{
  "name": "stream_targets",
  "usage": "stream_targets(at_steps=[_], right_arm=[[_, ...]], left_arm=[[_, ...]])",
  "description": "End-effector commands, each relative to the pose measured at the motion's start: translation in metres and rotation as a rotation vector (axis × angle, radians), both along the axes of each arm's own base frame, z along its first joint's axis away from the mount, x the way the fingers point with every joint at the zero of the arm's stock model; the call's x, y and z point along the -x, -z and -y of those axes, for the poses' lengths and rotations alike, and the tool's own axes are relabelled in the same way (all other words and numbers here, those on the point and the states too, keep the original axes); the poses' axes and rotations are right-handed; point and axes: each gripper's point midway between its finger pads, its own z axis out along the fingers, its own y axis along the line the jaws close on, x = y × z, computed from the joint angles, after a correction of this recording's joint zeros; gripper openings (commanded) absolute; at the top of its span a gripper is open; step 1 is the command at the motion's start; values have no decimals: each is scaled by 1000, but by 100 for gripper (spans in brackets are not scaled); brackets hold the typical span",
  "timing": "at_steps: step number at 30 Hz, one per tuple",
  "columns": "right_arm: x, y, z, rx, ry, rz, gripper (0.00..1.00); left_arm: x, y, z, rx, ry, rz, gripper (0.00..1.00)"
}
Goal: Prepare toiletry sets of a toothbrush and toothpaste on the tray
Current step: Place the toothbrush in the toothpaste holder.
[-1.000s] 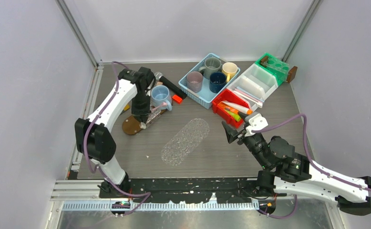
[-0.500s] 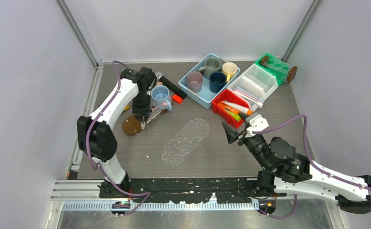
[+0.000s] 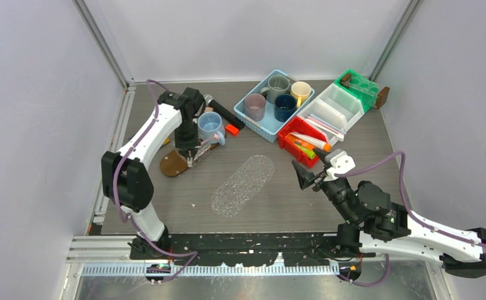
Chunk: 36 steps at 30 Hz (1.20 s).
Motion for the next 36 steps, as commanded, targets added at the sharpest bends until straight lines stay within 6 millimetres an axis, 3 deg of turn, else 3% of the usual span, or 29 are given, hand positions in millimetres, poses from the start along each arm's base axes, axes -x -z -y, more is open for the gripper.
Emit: stream_targets(at_steps=[1,9,20,28,36], right_arm=[[1,-12,4,-57,8,22,72],[7,-16,4,-72,-14,27,72],[11,-18,3,-76,-33,31,72],[9,-17,3,-55,-12,30,72],[-3,-20,11,7,111,23,78]], left_arm=[[-6,2,-2,-3,-39,37,17],[-8,6,-2,-6,-51,55,24],[-8,-8,-3,1,-58,92,41],[-7,-44,-3,46,-52,202,50],[-5,-104,-5,116,24,418,67]])
